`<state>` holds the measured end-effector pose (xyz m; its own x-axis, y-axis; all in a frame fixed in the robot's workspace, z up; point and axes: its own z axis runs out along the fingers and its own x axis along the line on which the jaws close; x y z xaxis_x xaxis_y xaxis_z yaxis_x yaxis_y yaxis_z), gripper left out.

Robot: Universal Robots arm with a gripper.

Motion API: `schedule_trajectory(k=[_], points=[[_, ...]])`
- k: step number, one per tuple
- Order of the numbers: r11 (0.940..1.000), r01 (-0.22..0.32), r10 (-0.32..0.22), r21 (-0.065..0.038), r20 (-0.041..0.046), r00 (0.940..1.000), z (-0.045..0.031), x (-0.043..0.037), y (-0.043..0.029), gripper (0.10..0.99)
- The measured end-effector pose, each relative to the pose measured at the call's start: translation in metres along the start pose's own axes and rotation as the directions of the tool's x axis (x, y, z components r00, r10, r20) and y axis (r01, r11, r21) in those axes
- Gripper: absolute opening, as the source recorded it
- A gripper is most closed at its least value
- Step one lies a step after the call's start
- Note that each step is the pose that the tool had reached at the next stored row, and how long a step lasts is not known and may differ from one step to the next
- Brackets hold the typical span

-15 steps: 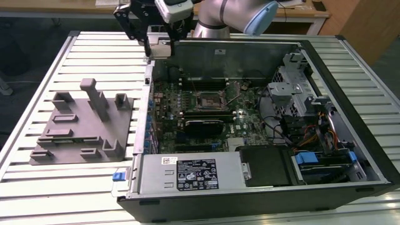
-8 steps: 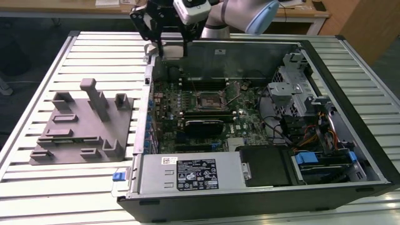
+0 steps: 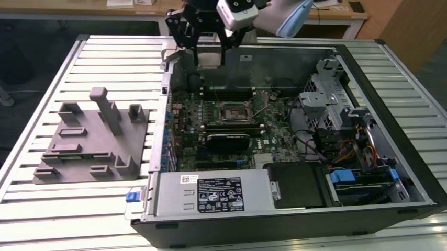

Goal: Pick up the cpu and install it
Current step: 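Pick up the cpu and move it towards the insertion slot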

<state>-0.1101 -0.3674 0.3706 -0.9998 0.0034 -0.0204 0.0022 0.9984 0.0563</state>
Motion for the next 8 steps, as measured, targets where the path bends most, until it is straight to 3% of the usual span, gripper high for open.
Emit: schedule_trajectory(k=[3, 4, 8], points=[[1.0, 0.0, 0.0, 0.0, 0.0, 1.0, 0.0029, -0.0077, -0.0001, 0.545], [1.0, 0.0, 0.0, 0.0, 0.0001, 1.0, 0.0072, -0.0129, -0.0004, 0.545], [1.0, 0.0, 0.0, 0.0, 0.0, 1.0, 0.0146, -0.0176, -0.0008, 0.545]])
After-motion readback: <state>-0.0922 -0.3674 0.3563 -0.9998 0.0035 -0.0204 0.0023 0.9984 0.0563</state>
